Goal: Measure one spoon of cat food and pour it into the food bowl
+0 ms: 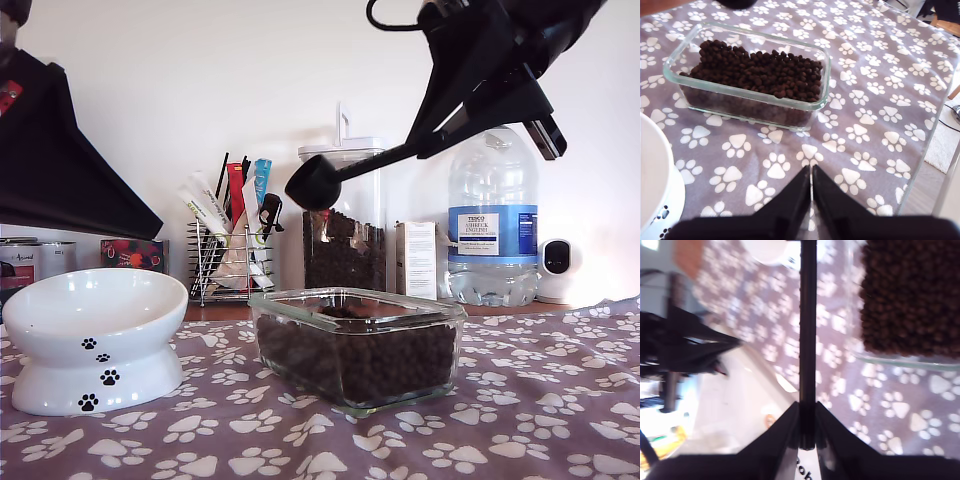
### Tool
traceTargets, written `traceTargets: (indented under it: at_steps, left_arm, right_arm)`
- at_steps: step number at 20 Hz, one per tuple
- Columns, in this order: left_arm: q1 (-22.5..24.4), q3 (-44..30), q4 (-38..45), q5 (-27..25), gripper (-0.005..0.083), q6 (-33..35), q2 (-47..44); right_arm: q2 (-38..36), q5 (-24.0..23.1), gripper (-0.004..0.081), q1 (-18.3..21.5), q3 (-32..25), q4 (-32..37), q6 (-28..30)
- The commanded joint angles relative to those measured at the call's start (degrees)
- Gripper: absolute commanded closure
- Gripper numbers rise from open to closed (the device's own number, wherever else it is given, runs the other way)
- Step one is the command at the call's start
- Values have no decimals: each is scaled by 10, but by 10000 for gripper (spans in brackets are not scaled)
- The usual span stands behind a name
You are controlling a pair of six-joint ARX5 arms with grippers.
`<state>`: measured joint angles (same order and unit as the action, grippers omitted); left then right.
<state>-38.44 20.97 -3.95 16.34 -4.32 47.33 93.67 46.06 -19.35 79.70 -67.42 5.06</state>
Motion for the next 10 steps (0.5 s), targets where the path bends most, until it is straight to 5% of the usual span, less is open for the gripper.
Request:
traceTargets:
  at_steps: [1, 6, 10]
  left_arm:
    - [-1, -9, 16, -7, 793, 4, -1]
    - [-1, -9, 27, -10, 793, 14, -1]
    - [-1, -9, 27, -10, 793, 14, -1]
  right_arm:
    - [5, 31, 782, 15, -50, 8, 10]
    - [5, 185, 782, 34, -144, 76, 25]
    - [5, 212, 782, 44, -210, 131, 23]
